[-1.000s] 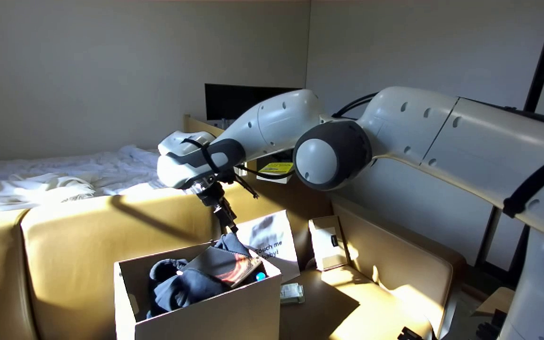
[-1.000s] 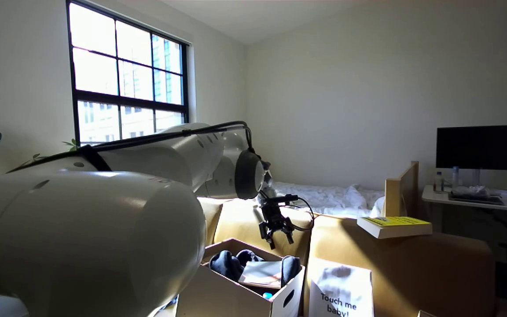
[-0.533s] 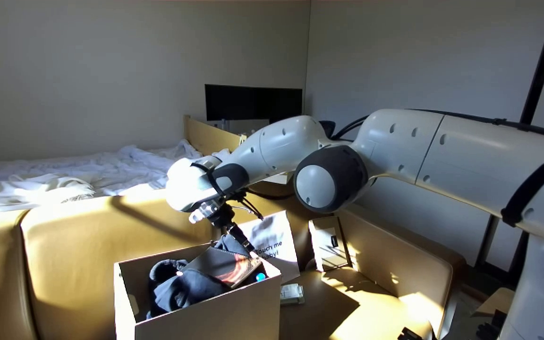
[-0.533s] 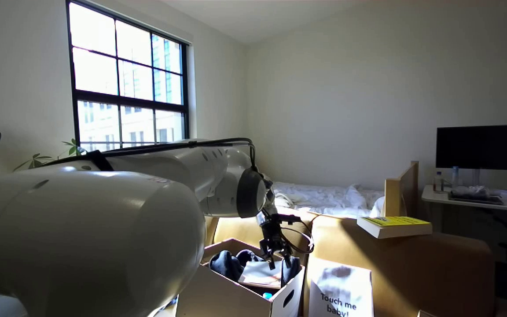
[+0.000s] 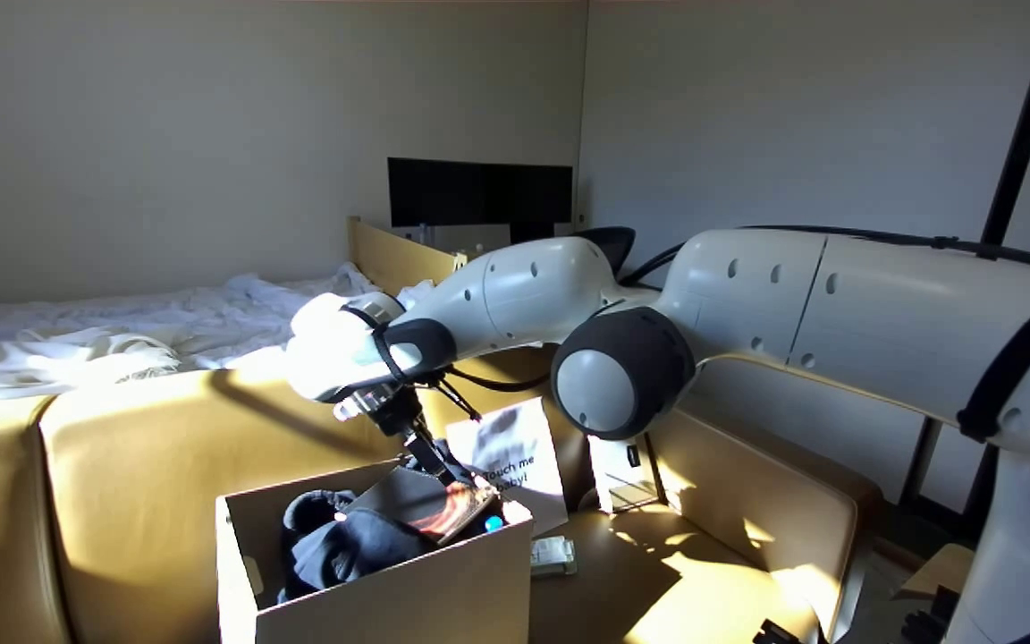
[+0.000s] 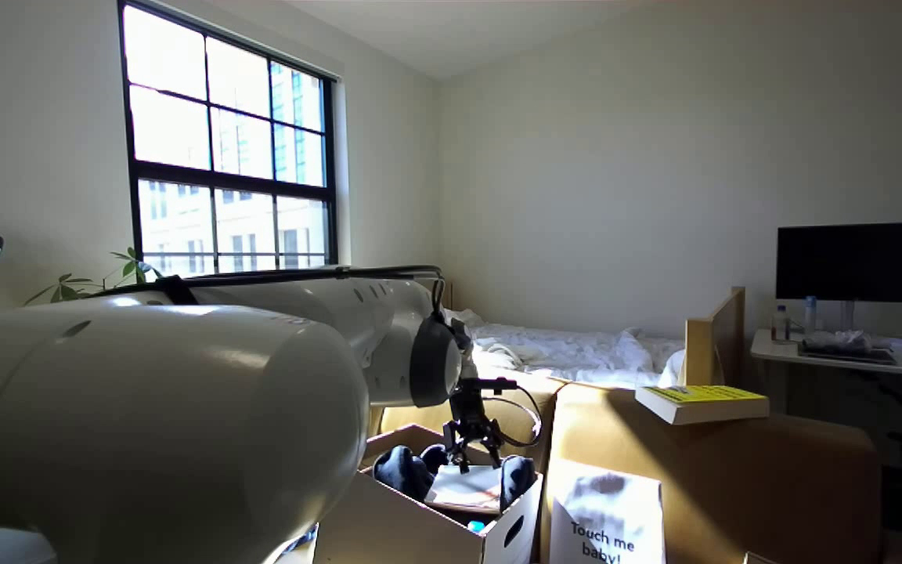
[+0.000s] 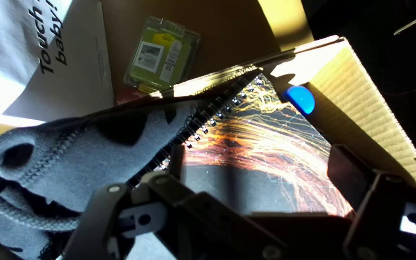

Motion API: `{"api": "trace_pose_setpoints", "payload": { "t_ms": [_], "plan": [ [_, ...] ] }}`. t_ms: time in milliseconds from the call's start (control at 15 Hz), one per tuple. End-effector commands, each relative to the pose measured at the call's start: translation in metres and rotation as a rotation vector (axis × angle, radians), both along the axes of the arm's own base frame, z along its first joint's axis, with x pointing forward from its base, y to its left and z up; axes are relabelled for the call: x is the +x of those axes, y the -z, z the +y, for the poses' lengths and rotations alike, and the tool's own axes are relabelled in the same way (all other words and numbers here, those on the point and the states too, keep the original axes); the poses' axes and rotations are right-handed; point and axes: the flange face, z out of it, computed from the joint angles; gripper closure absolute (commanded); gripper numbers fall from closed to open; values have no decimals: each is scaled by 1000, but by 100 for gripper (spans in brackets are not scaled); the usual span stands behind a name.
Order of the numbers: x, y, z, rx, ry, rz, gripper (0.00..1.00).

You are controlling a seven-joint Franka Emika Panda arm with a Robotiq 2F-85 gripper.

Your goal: Take the book out of the box and place it on the backrest of the sofa

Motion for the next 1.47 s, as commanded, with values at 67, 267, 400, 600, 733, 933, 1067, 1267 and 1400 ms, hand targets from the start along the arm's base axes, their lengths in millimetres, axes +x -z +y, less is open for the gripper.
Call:
{"api": "trace_pose_setpoints", "payload": {
  "t_ms": [67, 267, 400, 600, 733, 933, 1067, 1267, 1400],
  "plan": [
    [7, -12, -6, 26, 39, -25, 0],
    [13, -14, -9, 62, 78, -55, 0],
    [16, -15, -11, 117, 76, -44, 0],
    [27, -18, -17, 209, 128, -78, 0],
    [36, -18, -22, 246, 178, -133, 0],
    [43, -6, -34, 245, 266, -189, 0],
    [40, 6, -46, 233, 306, -152, 0],
    [34, 25, -65, 251, 337, -72, 0],
    [33, 33, -77, 273, 355, -38, 0]
  ]
}}
